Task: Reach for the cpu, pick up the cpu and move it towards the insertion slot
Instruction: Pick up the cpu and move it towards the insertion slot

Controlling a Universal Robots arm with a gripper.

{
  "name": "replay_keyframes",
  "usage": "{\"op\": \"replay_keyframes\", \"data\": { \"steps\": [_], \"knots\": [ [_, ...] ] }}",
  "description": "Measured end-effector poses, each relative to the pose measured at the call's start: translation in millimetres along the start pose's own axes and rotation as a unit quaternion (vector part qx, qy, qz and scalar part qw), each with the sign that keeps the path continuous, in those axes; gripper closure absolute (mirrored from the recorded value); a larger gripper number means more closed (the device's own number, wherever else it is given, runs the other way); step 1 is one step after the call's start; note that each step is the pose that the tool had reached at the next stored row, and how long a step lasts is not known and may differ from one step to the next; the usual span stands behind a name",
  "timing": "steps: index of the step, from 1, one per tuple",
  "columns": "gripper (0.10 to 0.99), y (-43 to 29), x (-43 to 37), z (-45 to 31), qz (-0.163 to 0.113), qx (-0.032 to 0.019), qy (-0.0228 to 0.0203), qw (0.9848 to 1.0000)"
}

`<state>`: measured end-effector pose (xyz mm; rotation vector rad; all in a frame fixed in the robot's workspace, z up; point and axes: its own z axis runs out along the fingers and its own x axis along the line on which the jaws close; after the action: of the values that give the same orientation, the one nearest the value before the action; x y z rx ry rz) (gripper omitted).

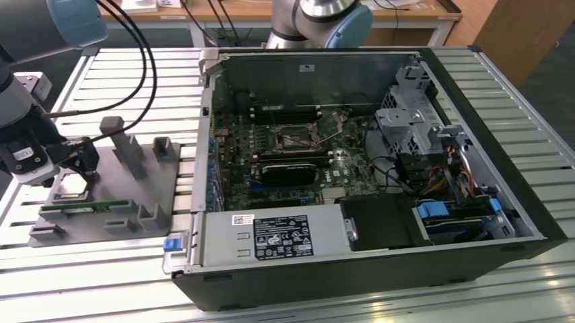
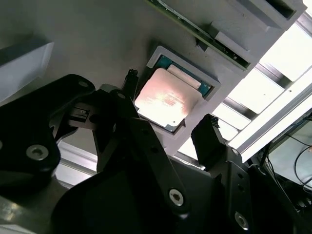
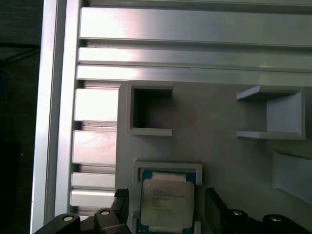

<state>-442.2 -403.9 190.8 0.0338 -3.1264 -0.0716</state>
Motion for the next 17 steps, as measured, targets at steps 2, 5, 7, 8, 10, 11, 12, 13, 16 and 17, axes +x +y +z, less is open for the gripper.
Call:
{"op": "replay_keyframes", "data": {
  "steps": [2,5,7,8,10,11,12,13,16,17],
  "knots": [
    [0.365,-0.1,-0.1,1.6,0.0,-0.0008,-0.0001,1.0],
    [0.365,-0.2,-0.1,4.1,0.0,-0.0009,0.0,1.0],
    [0.365,-0.8,-0.1,5.2,-0.001,-0.0008,0.0001,1.0],
    [0.365,-1.4,-0.1,5.6,-0.001,-0.0008,0.0,1.0],
    [0.365,-2.7,0.0,6.0,0.0,-0.0009,0.0,1.0],
    [0.365,-3.4,0.0,6.2,0.0,-0.0008,0.0,1.0],
    [0.365,-3.8,0.0,6.5,0.0,-0.0009,0.0,1.0],
    [0.365,-3.9,0.0,6.7,0.0,-0.0009,-0.0001,1.0],
    [0.38,-3.9,0.0,7.2,0.0,-0.0009,0.0,1.0],
    [0.451,-4.0,0.0,7.3,0.0,-0.0008,0.0,1.0]
  ]
}}
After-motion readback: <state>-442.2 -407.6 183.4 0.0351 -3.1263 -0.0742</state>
